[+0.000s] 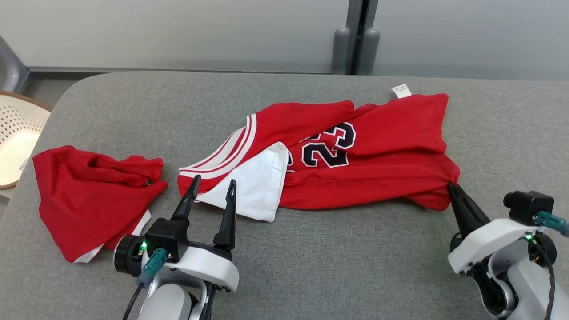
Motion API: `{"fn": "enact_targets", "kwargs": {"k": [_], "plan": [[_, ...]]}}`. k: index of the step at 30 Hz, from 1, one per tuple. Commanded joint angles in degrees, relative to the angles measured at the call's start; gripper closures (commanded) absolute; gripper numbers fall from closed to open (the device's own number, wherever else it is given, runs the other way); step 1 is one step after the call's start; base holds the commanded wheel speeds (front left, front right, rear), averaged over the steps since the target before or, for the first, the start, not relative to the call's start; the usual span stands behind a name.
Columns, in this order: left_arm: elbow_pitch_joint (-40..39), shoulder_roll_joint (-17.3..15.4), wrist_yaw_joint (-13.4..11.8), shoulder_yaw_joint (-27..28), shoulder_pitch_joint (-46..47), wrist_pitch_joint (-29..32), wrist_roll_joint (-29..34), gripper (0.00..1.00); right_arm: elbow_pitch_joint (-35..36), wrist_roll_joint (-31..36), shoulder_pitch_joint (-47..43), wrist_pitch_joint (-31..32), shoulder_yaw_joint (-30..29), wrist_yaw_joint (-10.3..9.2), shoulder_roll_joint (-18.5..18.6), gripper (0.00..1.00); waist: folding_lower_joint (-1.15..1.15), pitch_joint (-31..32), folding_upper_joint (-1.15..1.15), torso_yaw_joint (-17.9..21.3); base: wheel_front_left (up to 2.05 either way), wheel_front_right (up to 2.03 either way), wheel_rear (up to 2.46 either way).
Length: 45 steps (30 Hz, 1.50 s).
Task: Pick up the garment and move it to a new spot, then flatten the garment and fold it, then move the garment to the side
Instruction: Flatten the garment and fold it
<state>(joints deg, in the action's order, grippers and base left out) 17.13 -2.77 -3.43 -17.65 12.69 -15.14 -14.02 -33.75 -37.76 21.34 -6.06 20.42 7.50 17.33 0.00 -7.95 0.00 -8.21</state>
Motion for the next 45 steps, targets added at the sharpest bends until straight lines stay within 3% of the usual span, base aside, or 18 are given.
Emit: {"fn": "enact_targets", "kwargs": {"k": [1,7,13,24,34,35,36,37,38,45], "plan": [[0.0,-0.2,-0.3,0.3,-0.7,0.0,0.4,0.00,0.9,0.0,-1.3,-0.3,0.0,-0.02,0.3,1.00,0.00,1.4,0.00,1.1,0.00,0.00,0.00],[1.6,-0.2,-0.1,0.9,-3.2,0.0,0.6,0.00,6.7,0.0,-9.7,1.1,-0.4,-0.02,0.8,1.00,0.00,3.8,0.00,1.9,0.00,0.00,0.00],[8.5,-0.2,0.7,1.0,-3.9,0.5,-0.3,0.00,9.9,0.5,-15.0,2.5,-2.7,-0.02,-0.2,1.00,0.00,4.4,0.00,2.2,0.00,0.00,0.00],[15.2,-0.2,5.5,-3.9,0.4,6.5,-14.1,0.00,11.4,4.6,-13.1,4.5,-4.8,-0.02,-2.5,1.00,0.00,2.2,0.00,3.5,0.00,0.00,0.00],[19.8,-0.3,5.2,-9.0,4.6,7.0,-19.4,0.00,12.7,6.4,-10.9,5.8,-5.2,-0.02,-2.9,1.00,0.00,-0.1,0.00,5.1,0.00,0.00,0.00],[20.4,-0.3,5.3,-9.9,5.0,6.9,-20.4,0.52,12.8,6.7,-10.4,6.0,-5.5,-0.02,-2.8,1.00,0.00,-0.4,0.00,5.2,0.00,0.00,0.00],[20.4,-0.3,5.3,-9.9,5.0,6.9,-20.4,0.52,12.8,6.7,-10.4,6.0,-5.5,-0.02,-2.8,1.00,0.00,-0.4,0.00,5.2,0.00,0.00,0.00],[20.7,-0.2,5.5,-10.4,5.3,6.9,-20.6,0.93,12.8,6.8,-10.3,6.0,-5.6,-0.02,-2.7,1.00,0.00,-0.4,0.00,5.2,0.00,0.00,0.00],[21.0,-0.2,5.7,-10.9,5.6,6.7,-20.8,1.00,12.7,6.9,-10.2,6.0,-5.8,-0.02,-2.7,1.00,0.00,-0.5,0.00,5.2,0.00,0.00,0.00],[21.3,-0.2,6.1,-11.7,6.9,3.3,-21.4,1.00,12.3,7.4,-9.8,5.8,-7.3,-0.02,-2.7,1.00,0.00,-0.5,0.00,3.9,0.00,0.00,0.00]]}}
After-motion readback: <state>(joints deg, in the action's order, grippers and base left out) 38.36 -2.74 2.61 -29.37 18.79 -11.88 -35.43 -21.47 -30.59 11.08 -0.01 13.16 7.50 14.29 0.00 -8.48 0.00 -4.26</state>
